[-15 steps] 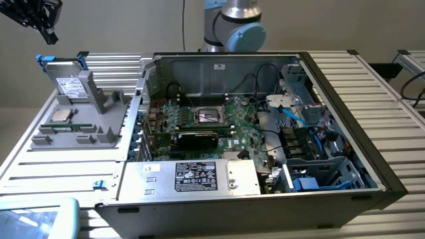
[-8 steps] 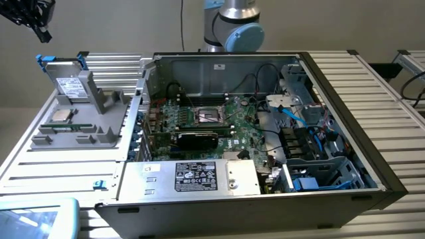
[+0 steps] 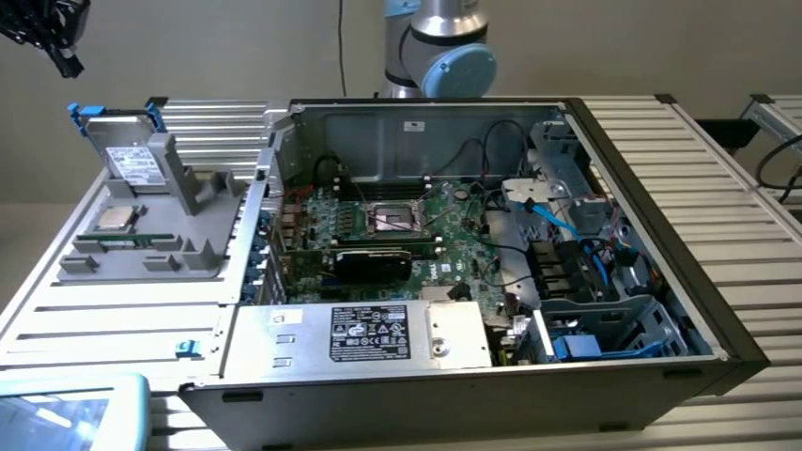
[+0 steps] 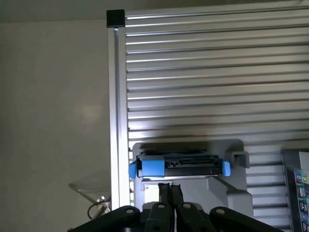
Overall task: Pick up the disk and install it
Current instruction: 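Reach for the disk, then pick up the disk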
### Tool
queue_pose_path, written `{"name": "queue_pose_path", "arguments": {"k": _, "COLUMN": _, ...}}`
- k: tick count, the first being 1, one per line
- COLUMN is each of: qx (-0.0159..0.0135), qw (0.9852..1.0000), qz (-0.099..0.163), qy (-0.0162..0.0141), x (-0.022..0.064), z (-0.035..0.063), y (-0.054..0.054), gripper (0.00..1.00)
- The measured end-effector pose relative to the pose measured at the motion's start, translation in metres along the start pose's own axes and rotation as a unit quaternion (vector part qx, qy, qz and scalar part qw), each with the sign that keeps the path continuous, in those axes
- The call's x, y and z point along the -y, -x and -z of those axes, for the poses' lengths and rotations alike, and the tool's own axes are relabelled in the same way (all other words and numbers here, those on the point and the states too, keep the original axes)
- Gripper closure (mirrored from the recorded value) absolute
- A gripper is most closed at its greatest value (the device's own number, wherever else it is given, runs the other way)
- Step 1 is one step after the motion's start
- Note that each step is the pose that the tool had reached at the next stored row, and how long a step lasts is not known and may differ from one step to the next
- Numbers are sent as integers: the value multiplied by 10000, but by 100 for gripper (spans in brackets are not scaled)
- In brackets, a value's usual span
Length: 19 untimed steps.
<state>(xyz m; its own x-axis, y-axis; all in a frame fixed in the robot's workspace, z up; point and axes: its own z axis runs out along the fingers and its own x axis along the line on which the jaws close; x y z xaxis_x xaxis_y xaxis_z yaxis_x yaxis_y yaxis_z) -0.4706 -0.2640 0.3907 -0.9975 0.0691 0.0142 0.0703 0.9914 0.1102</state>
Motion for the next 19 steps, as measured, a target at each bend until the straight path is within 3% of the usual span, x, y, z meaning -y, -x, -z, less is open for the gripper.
{"name": "queue_pose_path", "arguments": {"k": 2, "qx": -29, "qw": 10000, "qz": 0, "qy": -17, "x": -26, "z": -5, "y": -22, "gripper": 89}}
{"name": "queue_pose_path", "arguments": {"k": 4, "qx": -57, "qw": 10000, "qz": 2, "qy": -54, "x": -53, "z": -15, "y": -37, "gripper": 89}}
{"name": "queue_pose_path", "arguments": {"k": 6, "qx": -71, "qw": 9999, "qz": 6, "qy": -74, "x": -76, "z": -27, "y": -57, "gripper": 89}}
{"name": "queue_pose_path", "arguments": {"k": 12, "qx": -76, "qw": 9999, "qz": 24, "qy": -113, "x": -137, "z": -56, "y": -138, "gripper": 89}}
{"name": "queue_pose_path", "arguments": {"k": 19, "qx": -76, "qw": 9999, "qz": 24, "qy": -116, "x": -139, "z": -56, "y": -139, "gripper": 89}}
